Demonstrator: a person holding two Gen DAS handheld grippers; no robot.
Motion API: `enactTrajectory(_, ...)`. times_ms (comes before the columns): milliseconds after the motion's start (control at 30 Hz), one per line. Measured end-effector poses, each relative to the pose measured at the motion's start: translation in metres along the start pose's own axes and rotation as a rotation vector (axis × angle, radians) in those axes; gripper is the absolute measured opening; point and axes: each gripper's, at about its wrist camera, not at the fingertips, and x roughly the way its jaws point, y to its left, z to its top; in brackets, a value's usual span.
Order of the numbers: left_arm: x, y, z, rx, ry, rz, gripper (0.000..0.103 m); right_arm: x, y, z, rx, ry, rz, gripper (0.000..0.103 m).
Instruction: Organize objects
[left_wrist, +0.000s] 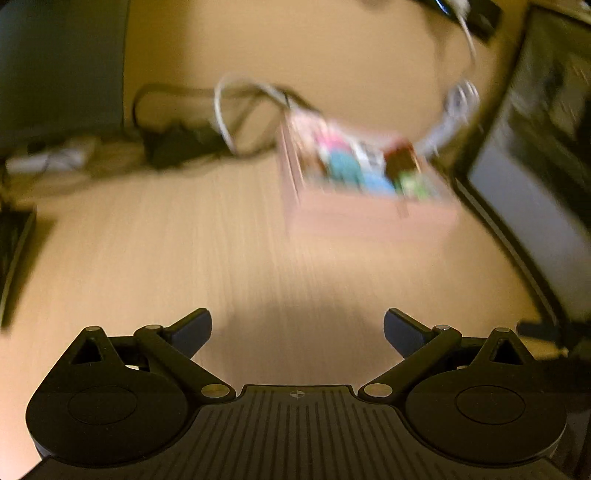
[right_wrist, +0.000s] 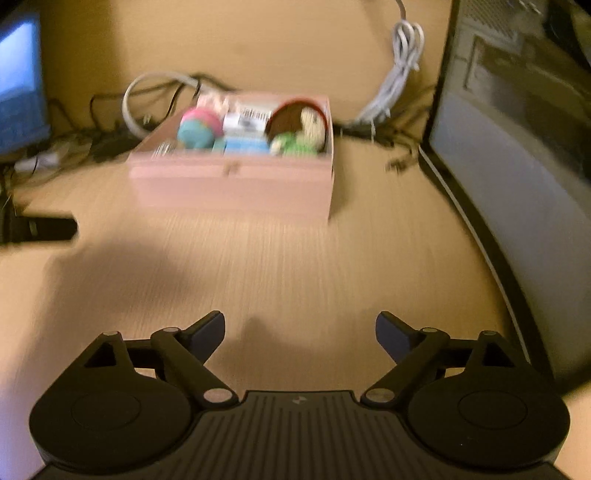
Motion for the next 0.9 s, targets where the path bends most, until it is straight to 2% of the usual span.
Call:
enactTrajectory(100, 0.004, -0.003, -0.028, -0.030, 0.061, 0.012, 0.102, -0.009, -0.001, -0.023, 0.013, 0.023, 0.008, 0.099)
enactTrajectory(167, 0.005, -0.006, -0.039, -0.033, 0.075, 0.035, 0.102, -0.010, -0.004, -0.032, 0.023, 0.031, 0.014, 0.099)
enactTrajectory(300, 0.003, -0.017, -0.051, -0.018, 0.044, 0.092, 0.102, -0.006, -0.011, -0.037, 0.035, 0.041, 0.031, 0.100)
enactTrajectory(367, 0.006, -0.022, -0.054, -0.010, 0.022, 0.115, 0.102, -0.005, -0.012, -0.038, 0.021, 0.024, 0.033, 0.103)
enactTrajectory(600, 0.025, -0.036, -0.049, 0.031, -0.047, 0.234, 0.103, 0.013, -0.014, -0.024, -0.023, -0.040, 0.016, 0.103)
enactTrajectory(667, 0.029, -0.034, -0.046, 0.016, -0.072, 0.245, 0.103, 0.020, -0.015, -0.017, -0.042, -0.060, 0.009, 0.103)
enactTrajectory(733, 0.032, -0.035, -0.045, 0.000, -0.098, 0.269, 0.103, 0.029, -0.023, -0.010, -0.014, -0.045, 0.055, 0.103)
enactTrajectory(900, 0.041, -0.038, -0.038, -0.002, -0.130, 0.280, 0.103, 0.040, -0.026, -0.007, 0.033, -0.108, 0.014, 0.103)
